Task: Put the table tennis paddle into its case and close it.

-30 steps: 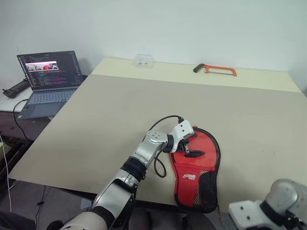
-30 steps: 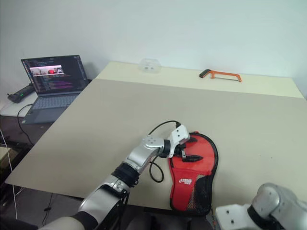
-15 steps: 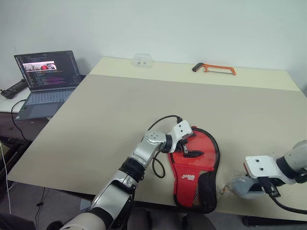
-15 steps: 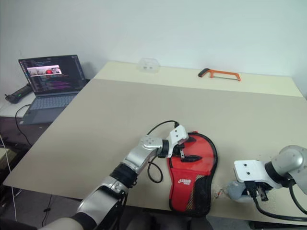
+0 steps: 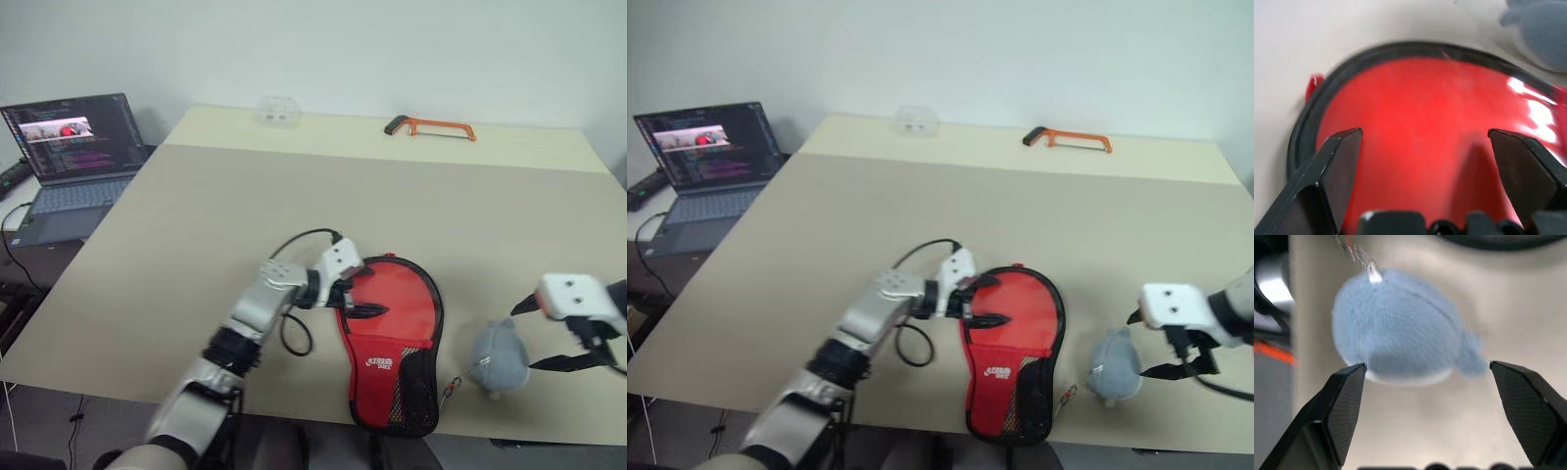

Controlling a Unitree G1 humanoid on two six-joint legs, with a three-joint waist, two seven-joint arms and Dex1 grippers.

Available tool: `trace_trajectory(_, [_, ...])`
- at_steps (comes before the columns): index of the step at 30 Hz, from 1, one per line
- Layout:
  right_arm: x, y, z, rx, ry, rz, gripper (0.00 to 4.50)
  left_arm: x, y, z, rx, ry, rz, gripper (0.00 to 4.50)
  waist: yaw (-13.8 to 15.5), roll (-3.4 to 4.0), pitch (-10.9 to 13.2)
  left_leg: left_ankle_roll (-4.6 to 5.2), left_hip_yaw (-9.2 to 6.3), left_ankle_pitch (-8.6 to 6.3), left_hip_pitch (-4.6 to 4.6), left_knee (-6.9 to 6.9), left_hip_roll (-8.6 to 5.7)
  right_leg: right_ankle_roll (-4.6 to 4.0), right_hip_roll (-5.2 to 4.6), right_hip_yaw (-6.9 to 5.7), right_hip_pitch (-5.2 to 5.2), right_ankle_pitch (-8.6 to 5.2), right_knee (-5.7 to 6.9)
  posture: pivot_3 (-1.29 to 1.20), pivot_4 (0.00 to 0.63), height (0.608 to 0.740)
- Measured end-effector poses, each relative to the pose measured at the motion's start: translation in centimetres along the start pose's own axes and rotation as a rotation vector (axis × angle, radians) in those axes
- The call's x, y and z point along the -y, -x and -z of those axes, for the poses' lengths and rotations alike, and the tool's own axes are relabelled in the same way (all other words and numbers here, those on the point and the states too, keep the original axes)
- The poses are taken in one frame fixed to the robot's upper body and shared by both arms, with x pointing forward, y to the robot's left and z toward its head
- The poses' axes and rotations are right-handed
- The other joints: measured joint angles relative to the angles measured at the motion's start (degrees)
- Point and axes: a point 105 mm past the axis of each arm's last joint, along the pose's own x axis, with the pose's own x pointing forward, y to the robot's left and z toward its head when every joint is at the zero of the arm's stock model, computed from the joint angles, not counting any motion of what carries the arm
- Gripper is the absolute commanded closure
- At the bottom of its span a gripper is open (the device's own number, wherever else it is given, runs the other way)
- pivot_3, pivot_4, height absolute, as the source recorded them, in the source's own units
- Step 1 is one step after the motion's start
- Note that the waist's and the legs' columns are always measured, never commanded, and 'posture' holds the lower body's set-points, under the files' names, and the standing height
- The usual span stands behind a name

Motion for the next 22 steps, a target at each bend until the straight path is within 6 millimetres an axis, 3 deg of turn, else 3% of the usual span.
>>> trace_trajectory(3, [0.6,2.4,-0.7,0.127,-0.086,0.082,0.02,0.1,5.5,-3.5,0.065,-0.044,0.008,0.0,0.17,0.04,0.12,-0.19,-0.06,0.11,-0.68,0.03,0.0,0.03,-0.07,-0.11,-0.57,-0.04,-0.05,0.0,0.15,0.74])
trace_trajectory(6, [1.1,4.3,-0.8,0.25,-0.171,0.155,0.02,1.0,10.6,-6.2,0.11,-0.078,-0.008,0.0,0.29,-0.01,0.21,-0.19,-0.08,0.1,-0.68,0.0,-0.05,0.09,-0.16,-0.15,-0.52,-0.08,-0.21,0.0,0.15,0.74])
trace_trajectory(9, [0.7,4.4,-0.1,0.351,-0.26,0.17,0.02,2.3,14.5,-6.4,0.103,-0.039,-0.025,0.0,0.27,-0.08,0.34,-0.16,-0.12,0.09,-0.66,0.01,-0.07,0.1,-0.19,-0.18,-0.49,-0.11,-0.2,0.0,0.15,0.74])
trace_trajectory(14, [-1.0,3.3,1.0,0.429,-0.328,0.171,0.02,2.6,18.1,-6.1,0.146,0.079,-0.091,0.0,0.83,-0.17,0.65,0.08,-0.37,-0.01,-0.62,0.1,-0.09,0.08,-0.19,-0.74,-0.47,-0.11,0.17,0.0,0.15,0.74])
trace_trajectory(17, [-1.9,3.9,1.0,0.45,-0.342,0.2,0.02,2.4,20.0,-5.8,0.127,0.109,-0.16,0.0,0.7,-0.08,0.71,0.09,-0.38,0.04,-0.56,0.09,-0.1,0.05,-0.18,-0.76,-0.45,-0.09,0.25,0.0,0.15,0.74])
trace_trajectory(22, [-2.4,4.2,2.3,0.438,-0.4,0.224,0.02,2.6,21.7,-2.9,0.027,0.184,-0.23,0.0,0.23,-0.09,0.72,0.09,-0.35,0.04,-0.55,0.06,-0.09,0.03,-0.18,-0.75,-0.44,-0.08,0.22,0.0,0.15,0.74])
